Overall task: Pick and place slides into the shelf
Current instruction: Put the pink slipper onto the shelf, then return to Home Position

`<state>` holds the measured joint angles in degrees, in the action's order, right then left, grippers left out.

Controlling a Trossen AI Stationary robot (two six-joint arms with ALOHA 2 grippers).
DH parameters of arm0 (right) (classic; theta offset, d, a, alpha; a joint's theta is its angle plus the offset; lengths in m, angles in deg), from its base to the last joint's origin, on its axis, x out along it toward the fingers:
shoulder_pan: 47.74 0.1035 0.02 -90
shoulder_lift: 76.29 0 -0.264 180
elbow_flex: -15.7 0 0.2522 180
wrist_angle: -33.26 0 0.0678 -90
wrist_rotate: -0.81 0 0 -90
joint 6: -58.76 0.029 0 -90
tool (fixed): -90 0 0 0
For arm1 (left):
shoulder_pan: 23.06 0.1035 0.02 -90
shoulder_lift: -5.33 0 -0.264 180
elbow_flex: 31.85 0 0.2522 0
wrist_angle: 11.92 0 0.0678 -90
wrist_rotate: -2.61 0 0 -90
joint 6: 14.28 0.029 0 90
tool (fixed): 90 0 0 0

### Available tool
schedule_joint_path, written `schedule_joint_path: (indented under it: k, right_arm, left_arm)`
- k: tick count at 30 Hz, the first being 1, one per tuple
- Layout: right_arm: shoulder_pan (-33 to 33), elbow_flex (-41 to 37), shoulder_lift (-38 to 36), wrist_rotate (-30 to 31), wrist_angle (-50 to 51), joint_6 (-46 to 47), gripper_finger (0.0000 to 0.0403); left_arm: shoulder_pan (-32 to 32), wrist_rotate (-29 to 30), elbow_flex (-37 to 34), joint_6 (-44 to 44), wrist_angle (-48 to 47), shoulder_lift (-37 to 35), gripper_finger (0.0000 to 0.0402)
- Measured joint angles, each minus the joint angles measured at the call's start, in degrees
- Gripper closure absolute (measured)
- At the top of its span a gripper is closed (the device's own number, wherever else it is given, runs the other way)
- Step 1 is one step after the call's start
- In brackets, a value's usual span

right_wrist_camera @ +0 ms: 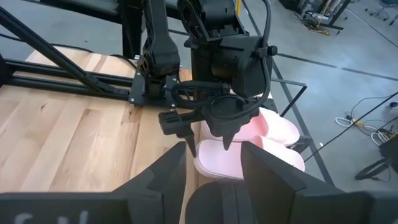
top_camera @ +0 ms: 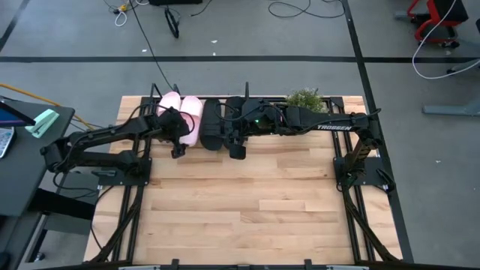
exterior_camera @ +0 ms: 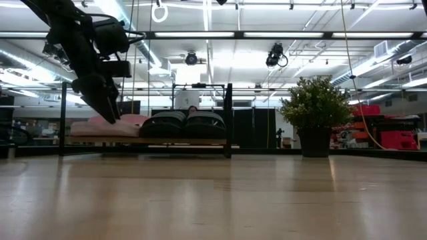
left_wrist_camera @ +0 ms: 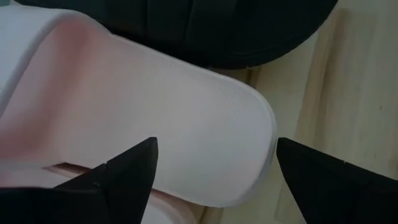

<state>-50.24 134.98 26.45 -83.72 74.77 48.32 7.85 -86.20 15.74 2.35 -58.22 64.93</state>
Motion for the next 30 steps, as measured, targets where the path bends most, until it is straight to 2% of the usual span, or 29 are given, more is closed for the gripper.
schedule_joint_path:
  k: [10, 16, 20, 23, 30]
  right_arm:
    - [0.0, 0.0, 0.0, 0.0, 0.0, 0.0, 0.0245]
    - [0.0, 0.0, 0.0, 0.0, 0.1, 0.0, 0.0245]
    - [0.0, 0.0, 0.0, 0.0, 0.1, 0.0, 0.0245]
    - [0.0, 0.0, 0.0, 0.0, 0.3, 0.0, 0.0245]
    - [0.0, 0.0, 0.0, -0.1, 4.9, 1.3, 0.0246]
  left_arm:
    - [-0.1, 7.7, 0.0, 2.0, 1.3, 0.0, 0.0072]
    - [-0.5, 3.6, 0.0, 1.5, 0.8, 0.0, 0.0072]
    - [-2.6, 3.2, 0.2, -1.3, -0.1, -1.3, 0.0074]
    - [-4.7, 3.2, 3.0, -3.0, -3.0, -2.7, 0.0079]
    - [-10.9, 3.8, 17.0, -11.3, -6.7, -6.1, 0.0104]
